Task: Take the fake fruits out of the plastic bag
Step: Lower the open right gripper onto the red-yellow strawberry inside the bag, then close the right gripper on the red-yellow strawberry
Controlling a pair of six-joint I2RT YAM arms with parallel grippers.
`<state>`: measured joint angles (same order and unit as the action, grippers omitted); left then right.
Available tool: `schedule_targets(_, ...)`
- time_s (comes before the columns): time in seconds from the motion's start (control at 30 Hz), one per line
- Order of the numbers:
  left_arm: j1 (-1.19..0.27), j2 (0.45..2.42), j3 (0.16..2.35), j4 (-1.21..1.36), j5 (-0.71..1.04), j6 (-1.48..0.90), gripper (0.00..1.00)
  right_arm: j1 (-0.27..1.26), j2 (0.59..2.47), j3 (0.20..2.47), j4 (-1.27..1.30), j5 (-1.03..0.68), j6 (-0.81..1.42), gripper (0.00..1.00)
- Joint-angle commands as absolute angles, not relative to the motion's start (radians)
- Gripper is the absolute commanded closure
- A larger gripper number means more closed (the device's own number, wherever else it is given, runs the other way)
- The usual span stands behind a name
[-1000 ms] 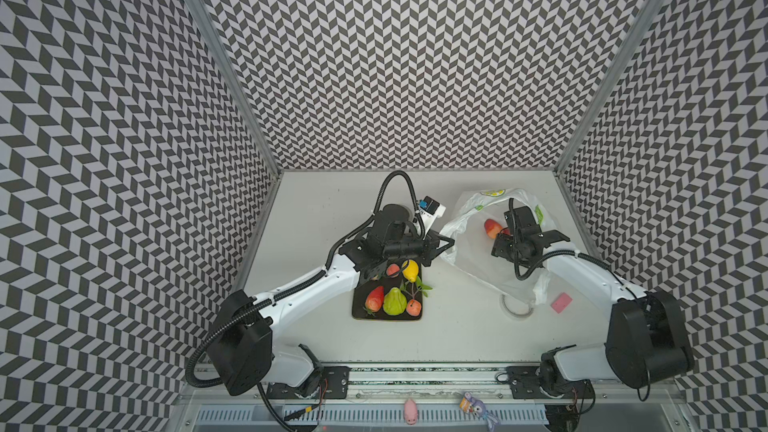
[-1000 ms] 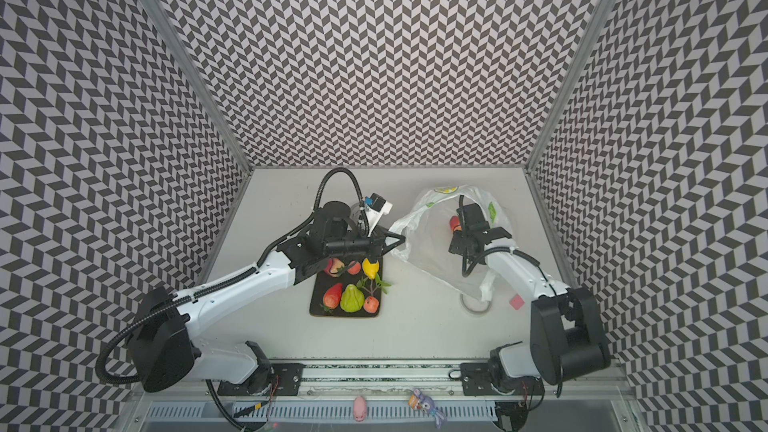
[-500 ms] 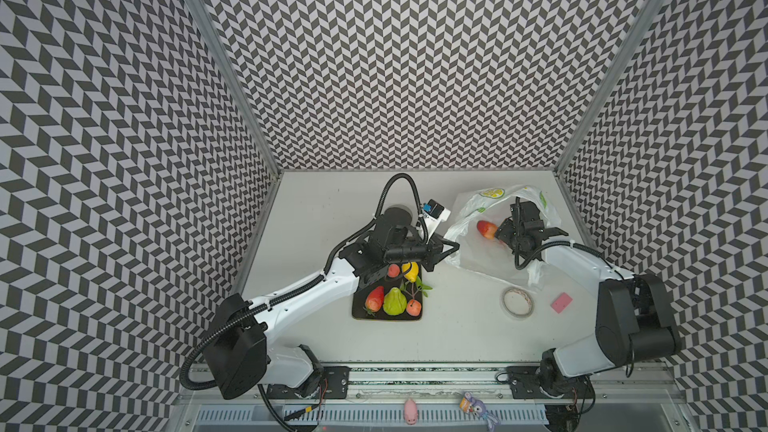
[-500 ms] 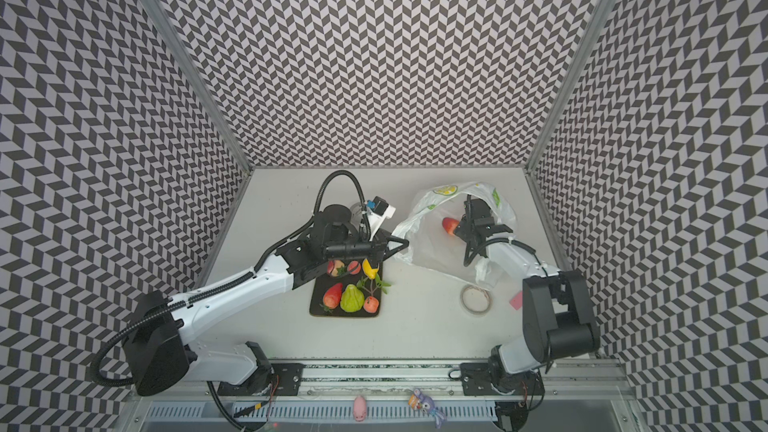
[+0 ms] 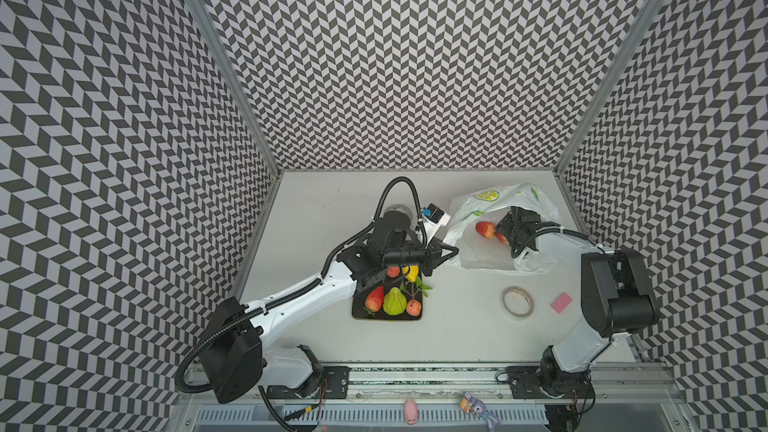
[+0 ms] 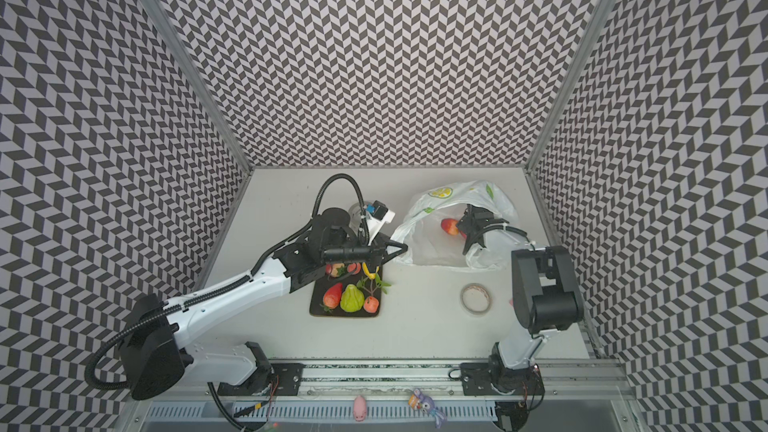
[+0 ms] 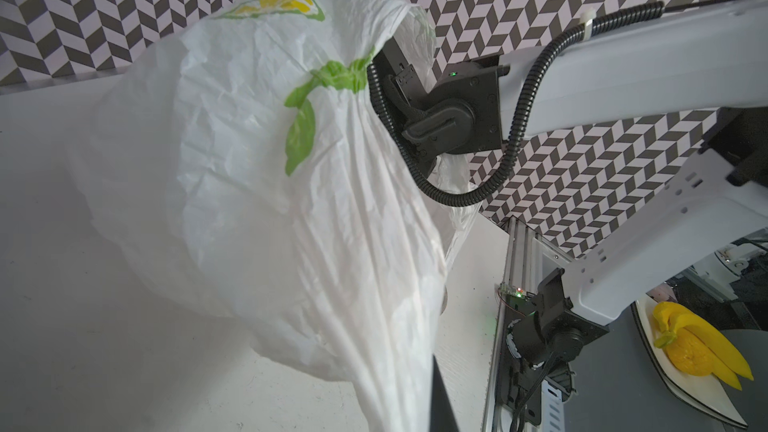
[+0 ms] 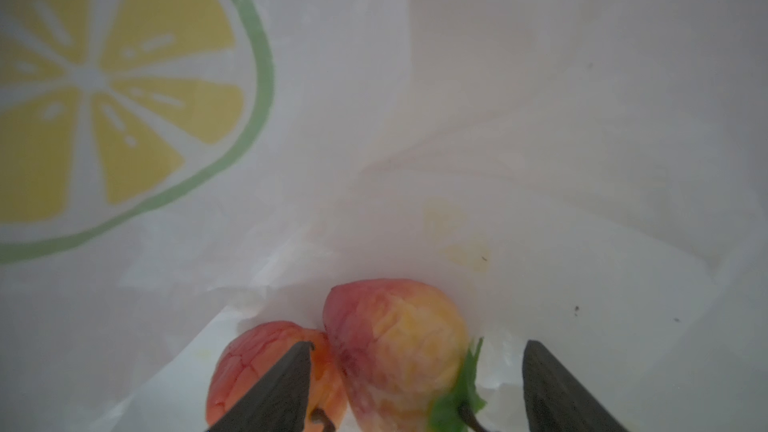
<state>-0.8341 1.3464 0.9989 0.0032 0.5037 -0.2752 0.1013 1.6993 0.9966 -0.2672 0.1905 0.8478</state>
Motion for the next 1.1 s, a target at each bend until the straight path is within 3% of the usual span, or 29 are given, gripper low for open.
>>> schedule_targets(0.0,-0.844,1.339,0.992,-0.025,0.532,-0.24,1.0,0.098,1.731,1.014,-0.206,0.167,0.884,0.22)
schedule_targets(0.3,-0.845,1.338,0.994,-0.052,0.534,-0.215,1.0,0.094,1.797,1.021,-0.19,0.176,0.893,0.27)
schedule_targets(0.63,-0.844,1.348,1.0,-0.048,0.456,-0.219,1.0,0.089,1.74,0.994,-0.187,0.137,0.839,0.55)
schedule_targets(1.07,-0.831,1.404,1.064,-0.022,0.274,-0.215,1.0,0.1,1.471,0.825,-0.122,-0.125,0.624,0.57)
